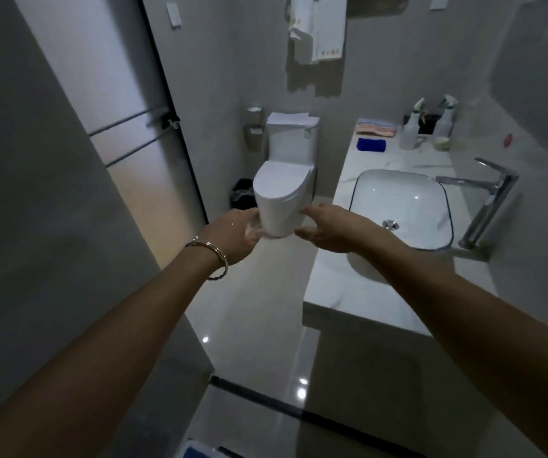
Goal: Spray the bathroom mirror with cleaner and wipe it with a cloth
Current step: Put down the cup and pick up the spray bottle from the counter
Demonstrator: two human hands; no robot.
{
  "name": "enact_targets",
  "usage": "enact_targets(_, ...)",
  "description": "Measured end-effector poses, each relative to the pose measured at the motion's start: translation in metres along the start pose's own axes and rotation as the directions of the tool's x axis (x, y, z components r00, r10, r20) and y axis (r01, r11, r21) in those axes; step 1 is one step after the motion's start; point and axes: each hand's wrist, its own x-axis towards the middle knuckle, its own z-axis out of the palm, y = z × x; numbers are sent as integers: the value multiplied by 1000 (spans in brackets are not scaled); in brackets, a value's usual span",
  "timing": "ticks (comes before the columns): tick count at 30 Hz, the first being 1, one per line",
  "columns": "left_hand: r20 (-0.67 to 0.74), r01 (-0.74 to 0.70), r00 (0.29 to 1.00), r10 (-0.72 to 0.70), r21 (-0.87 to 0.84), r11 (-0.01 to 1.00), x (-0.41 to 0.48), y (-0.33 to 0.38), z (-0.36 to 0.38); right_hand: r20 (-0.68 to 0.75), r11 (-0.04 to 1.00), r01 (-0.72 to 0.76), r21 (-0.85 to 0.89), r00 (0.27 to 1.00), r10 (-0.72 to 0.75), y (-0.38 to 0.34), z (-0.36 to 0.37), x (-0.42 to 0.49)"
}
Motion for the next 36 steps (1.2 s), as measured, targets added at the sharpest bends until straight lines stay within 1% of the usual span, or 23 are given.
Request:
enact_targets(2, -45, 53, 998, -53, -8, 999, 27, -7, 1, -13, 999, 45, 3, 999, -45, 10, -10, 36)
enact_targets(3, -42, 64, 997, -64, -5, 998, 38, -12, 4, -17, 998, 55, 8, 998, -55, 14, -11, 51)
enact_targets(7, 29, 98, 995, -100, 50, 994, 71, -29, 10, 37, 992, 120, -26, 992, -119, 20, 1, 99)
enact_targets(10, 30, 120, 992, -122, 42, 992, 103, -47, 10, 63, 992, 124, -24, 990, -122, 26, 6, 136)
enact_targets(15, 34, 99, 994, -100, 22, 995, 180, -74, 12, 53, 992, 119, -35, 992, -117, 39, -2, 202)
enact_targets(18, 24, 40, 999, -39, -32, 999, 244, -89, 18, 27, 995, 66, -70, 998, -64, 53, -11, 251)
enact_targets(22, 39, -42, 998, 45, -71, 997, 339, -118, 16, -25, 994, -47, -97, 999, 45, 68, -29, 334)
enact_targets(25, 59, -100, 993, 103, -61, 993, 412, -149, 2, -43, 989, -131, -73, 991, 128, 74, -39, 398)
enact_targets(28, 49, -132, 990, 134, -51, 990, 474, -178, -5, -79, 985, -173, -18, 982, 171, 78, -36, 451)
enact_targets(31, 116, -171, 978, 173, -24, 985, 514, -185, 4, -4, 973, -229, -12, 973, 229, 88, -30, 483)
enact_targets(36, 135, -220, 966, 220, -13, 975, 590, -172, 20, -60, 956, -293, 27, 954, 294, 138, -52, 538)
